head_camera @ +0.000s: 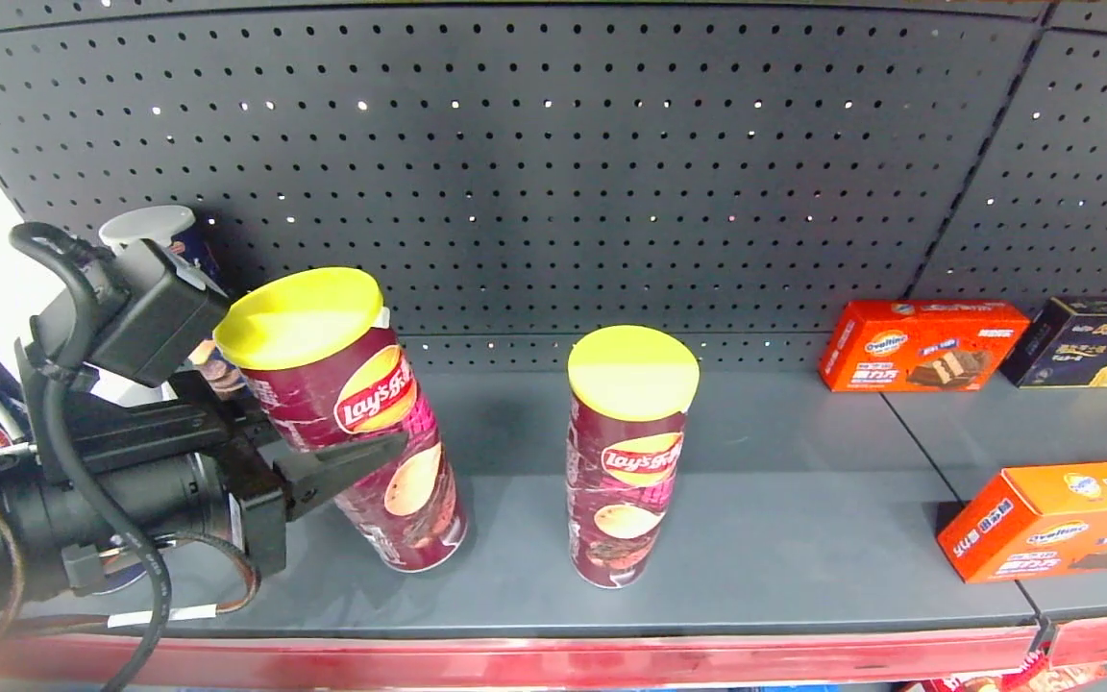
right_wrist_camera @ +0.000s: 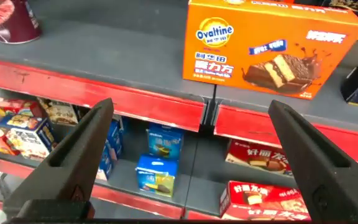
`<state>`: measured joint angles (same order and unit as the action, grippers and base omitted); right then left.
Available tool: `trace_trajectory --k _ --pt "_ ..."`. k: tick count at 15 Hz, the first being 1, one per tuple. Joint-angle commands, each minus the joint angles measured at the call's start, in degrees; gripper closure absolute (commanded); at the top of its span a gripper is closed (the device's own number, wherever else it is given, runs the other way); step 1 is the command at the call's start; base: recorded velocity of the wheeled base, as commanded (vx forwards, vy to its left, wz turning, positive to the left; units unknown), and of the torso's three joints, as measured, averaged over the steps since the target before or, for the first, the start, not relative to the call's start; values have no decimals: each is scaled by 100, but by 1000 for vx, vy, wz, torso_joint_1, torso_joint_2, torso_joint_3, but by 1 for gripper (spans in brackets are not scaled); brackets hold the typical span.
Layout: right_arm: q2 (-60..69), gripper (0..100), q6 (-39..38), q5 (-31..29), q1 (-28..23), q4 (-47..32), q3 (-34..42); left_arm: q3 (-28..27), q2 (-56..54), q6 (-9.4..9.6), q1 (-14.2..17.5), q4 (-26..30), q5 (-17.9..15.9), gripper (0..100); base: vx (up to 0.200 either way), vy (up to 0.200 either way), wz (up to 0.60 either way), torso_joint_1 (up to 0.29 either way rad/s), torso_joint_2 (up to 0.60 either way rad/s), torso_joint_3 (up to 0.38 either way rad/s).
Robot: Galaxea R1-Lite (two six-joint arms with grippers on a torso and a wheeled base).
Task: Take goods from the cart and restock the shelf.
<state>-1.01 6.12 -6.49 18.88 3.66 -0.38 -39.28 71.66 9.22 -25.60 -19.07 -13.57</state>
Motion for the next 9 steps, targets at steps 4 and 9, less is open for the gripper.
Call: trace_trajectory --k 4,9 --pt "101 0 30 385 36 -5 29 -80 -46 1 20 -9 3 100 0 0 0 0 0 0" --pt "101 0 -700 183 423 -32 38 -10 -46 28 -6 -9 -5 100 0 0 0 0 0 0"
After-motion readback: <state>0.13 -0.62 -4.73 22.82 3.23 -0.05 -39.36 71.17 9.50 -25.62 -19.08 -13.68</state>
